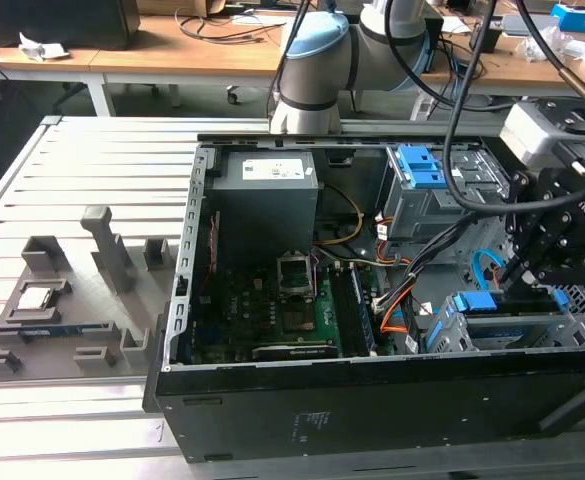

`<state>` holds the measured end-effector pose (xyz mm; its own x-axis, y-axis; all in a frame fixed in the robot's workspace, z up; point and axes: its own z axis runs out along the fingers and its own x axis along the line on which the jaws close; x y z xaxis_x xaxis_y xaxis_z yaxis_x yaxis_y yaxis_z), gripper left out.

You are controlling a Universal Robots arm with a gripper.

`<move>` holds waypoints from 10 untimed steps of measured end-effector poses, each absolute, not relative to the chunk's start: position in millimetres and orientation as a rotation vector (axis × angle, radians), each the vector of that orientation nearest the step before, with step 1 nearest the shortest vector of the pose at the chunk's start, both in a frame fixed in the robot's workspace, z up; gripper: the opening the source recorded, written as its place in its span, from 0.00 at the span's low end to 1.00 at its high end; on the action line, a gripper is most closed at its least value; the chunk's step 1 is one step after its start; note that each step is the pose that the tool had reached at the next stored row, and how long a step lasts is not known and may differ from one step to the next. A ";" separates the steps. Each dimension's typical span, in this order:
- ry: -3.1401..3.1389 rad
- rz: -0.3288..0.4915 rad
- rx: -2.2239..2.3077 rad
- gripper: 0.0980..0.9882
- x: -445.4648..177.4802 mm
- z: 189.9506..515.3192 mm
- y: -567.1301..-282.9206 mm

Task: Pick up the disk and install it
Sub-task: 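Insert the second disk wire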

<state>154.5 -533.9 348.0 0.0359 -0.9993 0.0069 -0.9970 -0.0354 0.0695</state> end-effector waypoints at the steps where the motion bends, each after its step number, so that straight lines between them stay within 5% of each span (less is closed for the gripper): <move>1: -2.144 -0.070 2.222 0.07 154.4 348.0 -534.3; 10: -2.171 -0.140 2.257 0.07 154.4 347.7 -545.3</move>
